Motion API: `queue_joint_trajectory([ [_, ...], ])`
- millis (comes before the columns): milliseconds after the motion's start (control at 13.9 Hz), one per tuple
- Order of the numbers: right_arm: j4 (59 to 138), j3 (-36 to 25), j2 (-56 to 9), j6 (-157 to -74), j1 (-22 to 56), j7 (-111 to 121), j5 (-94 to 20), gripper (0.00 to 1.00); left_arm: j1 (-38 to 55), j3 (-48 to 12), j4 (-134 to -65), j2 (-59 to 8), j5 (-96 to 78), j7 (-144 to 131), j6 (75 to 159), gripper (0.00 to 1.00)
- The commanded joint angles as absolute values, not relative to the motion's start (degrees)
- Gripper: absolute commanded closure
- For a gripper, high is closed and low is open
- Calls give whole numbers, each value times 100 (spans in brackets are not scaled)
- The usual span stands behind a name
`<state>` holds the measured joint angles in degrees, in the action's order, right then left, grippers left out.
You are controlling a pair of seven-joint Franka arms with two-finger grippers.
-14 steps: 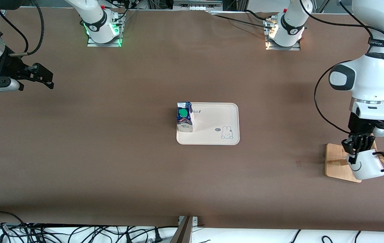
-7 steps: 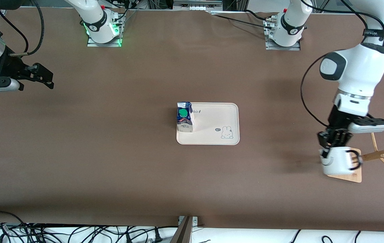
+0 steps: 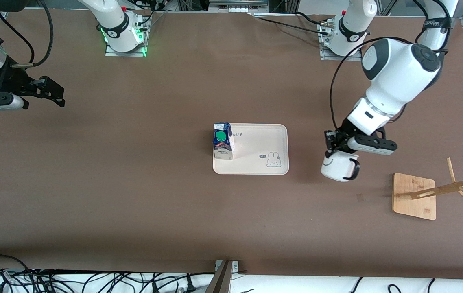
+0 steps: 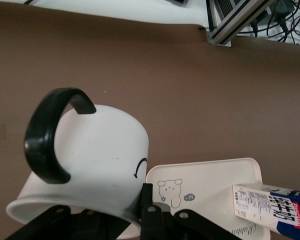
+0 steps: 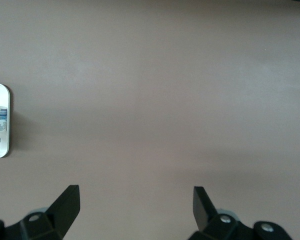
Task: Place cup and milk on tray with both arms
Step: 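Lift the mug off the stand and carry it toward the tray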
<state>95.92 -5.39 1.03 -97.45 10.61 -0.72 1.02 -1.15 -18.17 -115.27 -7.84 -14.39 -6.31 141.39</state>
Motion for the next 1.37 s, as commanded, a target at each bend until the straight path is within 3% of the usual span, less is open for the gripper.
queue_joint_trajectory([
  [0, 9475, -519, 70, -9642, 1046, -88, 158, 0, -167, -1819, -10936, -1027, -1362, -615, 12926, 100],
  [144, 9475, -519, 62, -9642, 1046, -88, 158, 0, -150, -1828, -10723, -1107, -1354, -589, 11992, 100],
  [361, 9483, -519, 62, -9642, 1046, -88, 158, 0, 52, -1915, -10679, -1195, -1354, -589, 11471, 100],
  [794, 9483, -519, 62, -9598, 1046, -88, 158, 0, 596, -2197, -9529, -2284, -662, -633, 10364, 100],
  [1299, 9501, -527, 62, -9580, 1028, -88, 158, 0, 1001, -2206, -8984, -3145, -545, -1176, 10248, 100],
])
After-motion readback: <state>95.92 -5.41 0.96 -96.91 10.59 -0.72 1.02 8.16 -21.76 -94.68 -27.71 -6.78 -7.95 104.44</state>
